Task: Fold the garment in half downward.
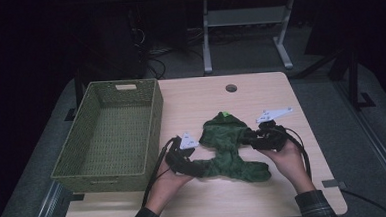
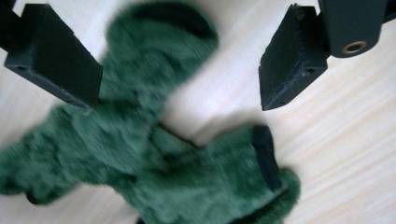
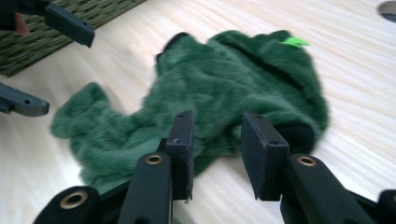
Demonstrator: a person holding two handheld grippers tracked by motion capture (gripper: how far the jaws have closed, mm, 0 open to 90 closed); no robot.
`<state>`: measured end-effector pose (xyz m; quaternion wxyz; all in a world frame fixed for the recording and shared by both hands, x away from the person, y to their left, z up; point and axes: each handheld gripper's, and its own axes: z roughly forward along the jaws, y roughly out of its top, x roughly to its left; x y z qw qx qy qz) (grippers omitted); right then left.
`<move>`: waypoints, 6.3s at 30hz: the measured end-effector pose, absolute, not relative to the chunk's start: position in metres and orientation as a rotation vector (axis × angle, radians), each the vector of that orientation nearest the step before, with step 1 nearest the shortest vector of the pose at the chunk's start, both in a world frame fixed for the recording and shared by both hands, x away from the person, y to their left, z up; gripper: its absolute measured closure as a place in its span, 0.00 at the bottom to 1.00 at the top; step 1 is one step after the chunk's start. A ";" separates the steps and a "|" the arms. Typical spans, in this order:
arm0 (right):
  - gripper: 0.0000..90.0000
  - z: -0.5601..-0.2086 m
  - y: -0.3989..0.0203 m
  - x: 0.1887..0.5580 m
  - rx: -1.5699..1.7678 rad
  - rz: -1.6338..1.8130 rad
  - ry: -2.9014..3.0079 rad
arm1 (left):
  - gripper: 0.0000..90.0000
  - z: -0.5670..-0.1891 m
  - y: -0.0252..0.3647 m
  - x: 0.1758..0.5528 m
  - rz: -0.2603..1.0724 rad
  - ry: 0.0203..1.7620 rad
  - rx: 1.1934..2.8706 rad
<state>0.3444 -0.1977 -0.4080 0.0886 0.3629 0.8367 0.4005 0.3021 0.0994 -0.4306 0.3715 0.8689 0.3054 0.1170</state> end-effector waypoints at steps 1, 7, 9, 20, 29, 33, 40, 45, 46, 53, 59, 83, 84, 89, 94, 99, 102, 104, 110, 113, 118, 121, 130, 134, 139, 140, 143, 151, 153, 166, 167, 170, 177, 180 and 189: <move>0.72 -0.408 -0.195 0.342 1.072 1.187 2.499 | 0.14 -0.433 0.100 0.298 0.303 0.774 2.227; 0.74 -0.411 -0.178 0.325 1.005 1.251 2.511 | 0.14 -0.447 0.104 0.276 0.340 0.768 2.250; 0.75 -0.412 -0.171 0.320 0.980 1.270 2.518 | 0.14 -0.450 0.105 0.274 0.345 0.771 2.249; 0.77 -0.416 -0.128 0.309 0.835 1.279 2.618 | 0.14 -0.468 0.108 0.257 0.348 0.776 2.317; 0.80 -0.424 -0.082 0.301 0.716 1.248 2.718 | 0.14 -0.473 0.121 0.251 0.321 0.761 2.287; 0.81 -0.429 -0.068 0.303 0.677 1.224 2.743 | 0.14 -0.477 0.126 0.249 0.326 0.741 2.252; 0.82 -0.449 -0.042 0.308 0.643 1.096 2.776 | 0.15 -0.477 0.128 0.249 0.320 0.739 2.249; 0.87 -0.462 -0.040 0.308 0.636 1.009 2.752 | 0.15 -0.477 0.128 0.248 0.314 0.745 2.246; 0.89 -0.462 -0.040 0.306 0.658 1.016 2.747 | 0.15 -0.477 0.128 0.248 0.314 0.745 2.246; 0.95 -0.462 -0.042 0.304 0.631 1.036 2.778 | 0.15 -0.477 0.128 0.248 0.316 0.742 2.244; 0.95 -0.448 -0.050 0.298 0.626 1.141 2.767 | 0.15 -0.477 0.128 0.248 0.318 0.739 2.249; 0.94 -0.411 -0.107 0.292 0.733 1.243 2.631 | 0.14 -0.477 0.128 0.250 0.311 0.727 2.249; 0.94 -0.410 -0.115 0.293 0.760 1.247 2.616 | 0.14 -0.477 0.128 0.250 0.311 0.726 2.249; 0.94 -0.412 -0.136 0.294 0.820 1.247 2.583 | 0.14 -0.477 0.128 0.250 0.310 0.723 2.253; 0.93 -0.418 -0.156 0.294 0.895 1.221 2.565 | 0.14 -0.477 0.128 0.250 0.307 0.726 2.248; 0.92 -0.425 -0.169 0.295 0.955 1.210 2.553 | 0.14 -0.477 0.128 0.250 0.306 0.725 2.250; 0.87 -0.433 -0.176 0.296 0.995 1.154 2.562 | 0.14 -0.477 0.127 0.250 0.303 0.727 2.250; 0.85 -0.437 -0.184 0.298 1.029 1.127 2.548 | 0.14 -0.477 0.127 0.251 0.306 0.723 2.252; 0.94 -0.422 -0.194 0.295 1.030 1.252 2.487 | 0.14 -0.477 0.127 0.251 0.307 0.724 2.249; 0.95 -0.426 -0.186 0.301 1.004 1.233 2.525 | 0.14 -0.477 0.127 0.251 0.308 0.722 2.252; 0.95 -0.445 -0.165 0.309 0.986 1.168 2.622 | 0.14 -0.477 0.127 0.251 0.308 0.725 2.251; 0.96 -0.450 -0.157 0.309 0.978 1.142 2.643 | 0.14 -0.477 0.127 0.251 0.308 0.723 2.251; 0.84 -0.440 -0.169 0.306 0.976 1.189 2.587 | 0.14 -0.477 0.127 0.251 0.312 0.721 2.252; 0.82 -0.432 -0.188 0.299 0.978 1.212 2.554 | 0.14 -0.477 0.127 0.251 0.312 0.721 2.253; 0.79 -0.435 -0.214 0.285 1.000 1.206 2.527 | 0.14 -0.477 0.127 0.251 0.308 0.726 2.251; 0.79 -0.436 -0.218 0.283 1.008 1.187 2.531 | 0.14 -0.477 0.127 0.251 0.308 0.726 2.251; 0.78 -0.439 -0.226 0.277 1.024 1.177 2.528 | 0.14 -0.477 0.127 0.251 0.307 0.726 2.250; 0.76 -0.449 -0.259 0.252 1.114 1.187 2.521 | 0.15 -0.477 0.127 0.251 0.307 0.727 2.250; 0.76 -0.451 -0.264 0.247 1.133 1.175 2.523 | 0.15 -0.477 0.127 0.251 0.307 0.727 2.250; 0.78 -0.467 -0.262 0.247 1.193 1.159 2.590 | 0.14 -0.477 0.126 0.251 0.313 0.732 2.249; 0.85 -0.469 -0.261 0.248 1.181 1.182 2.599 | 0.14 -0.477 0.126 0.251 0.313 0.732 2.249; 0.92 -0.468 -0.259 0.250 1.162 1.178 2.601 | 0.14 -0.477 0.126 0.251 0.313 0.732 2.249; 0.93 -0.457 -0.264 0.249 1.122 1.226 2.546 | 0.14 -0.477 0.126 0.251 0.313 0.734 2.248; 0.93 -0.453 -0.265 0.249 1.102 1.235 2.535 | 0.14 -0.477 0.126 0.251 0.312 0.735 2.248; 0.93 -0.429 -0.255 0.251 0.965 1.295 2.500 | 0.14 -0.477 0.125 0.251 0.309 0.736 2.247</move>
